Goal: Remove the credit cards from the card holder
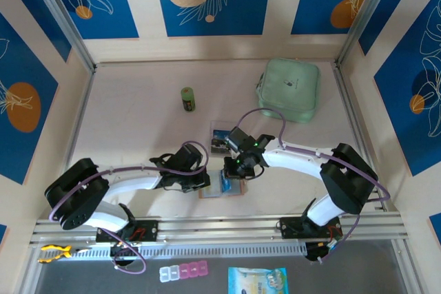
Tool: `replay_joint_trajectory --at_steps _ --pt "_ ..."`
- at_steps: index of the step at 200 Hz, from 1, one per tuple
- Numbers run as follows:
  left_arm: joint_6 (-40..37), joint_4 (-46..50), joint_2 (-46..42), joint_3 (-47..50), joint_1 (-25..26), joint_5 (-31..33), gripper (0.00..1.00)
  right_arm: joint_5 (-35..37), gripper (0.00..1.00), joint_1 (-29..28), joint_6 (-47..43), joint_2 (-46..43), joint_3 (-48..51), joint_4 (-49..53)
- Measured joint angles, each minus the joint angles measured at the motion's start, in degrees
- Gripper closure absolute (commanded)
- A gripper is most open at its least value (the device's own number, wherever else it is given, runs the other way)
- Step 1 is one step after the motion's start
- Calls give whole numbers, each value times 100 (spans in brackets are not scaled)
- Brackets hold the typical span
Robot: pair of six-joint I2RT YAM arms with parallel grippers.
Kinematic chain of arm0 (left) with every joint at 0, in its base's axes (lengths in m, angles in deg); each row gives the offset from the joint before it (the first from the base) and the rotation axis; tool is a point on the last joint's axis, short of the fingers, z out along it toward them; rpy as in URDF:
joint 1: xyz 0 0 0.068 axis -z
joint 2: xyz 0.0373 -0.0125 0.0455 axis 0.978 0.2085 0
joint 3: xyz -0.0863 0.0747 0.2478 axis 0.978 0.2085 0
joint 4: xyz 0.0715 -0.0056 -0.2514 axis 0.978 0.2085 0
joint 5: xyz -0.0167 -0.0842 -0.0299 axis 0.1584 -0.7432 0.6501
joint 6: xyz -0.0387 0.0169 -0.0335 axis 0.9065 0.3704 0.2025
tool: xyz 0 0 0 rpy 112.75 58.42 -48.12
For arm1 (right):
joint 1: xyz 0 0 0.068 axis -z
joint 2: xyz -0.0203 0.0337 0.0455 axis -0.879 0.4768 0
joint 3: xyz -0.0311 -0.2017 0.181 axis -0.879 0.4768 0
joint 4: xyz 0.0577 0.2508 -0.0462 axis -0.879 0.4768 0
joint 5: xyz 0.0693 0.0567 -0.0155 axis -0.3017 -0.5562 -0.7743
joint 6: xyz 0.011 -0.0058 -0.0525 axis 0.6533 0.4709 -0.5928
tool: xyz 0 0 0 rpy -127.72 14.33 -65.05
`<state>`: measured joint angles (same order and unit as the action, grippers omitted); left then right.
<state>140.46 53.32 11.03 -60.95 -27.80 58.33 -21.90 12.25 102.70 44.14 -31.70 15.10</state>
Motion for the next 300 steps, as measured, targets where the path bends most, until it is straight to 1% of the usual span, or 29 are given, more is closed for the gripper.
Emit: replay_joint_trajectory --at_steps 101,165,236,300 --pt "0 -2 0 0 0 0 99 -2 84 -175 131 17 -2 48" --pt "0 0 0 0 0 0 99 -2 84 -216 197 17 -2 92" --pt "0 -2 0 0 0 0 99 0 90 -232 225 17 -2 111" --pt "0 -2 0 0 0 -2 98 22 91 -238 240 -7 -72 205"
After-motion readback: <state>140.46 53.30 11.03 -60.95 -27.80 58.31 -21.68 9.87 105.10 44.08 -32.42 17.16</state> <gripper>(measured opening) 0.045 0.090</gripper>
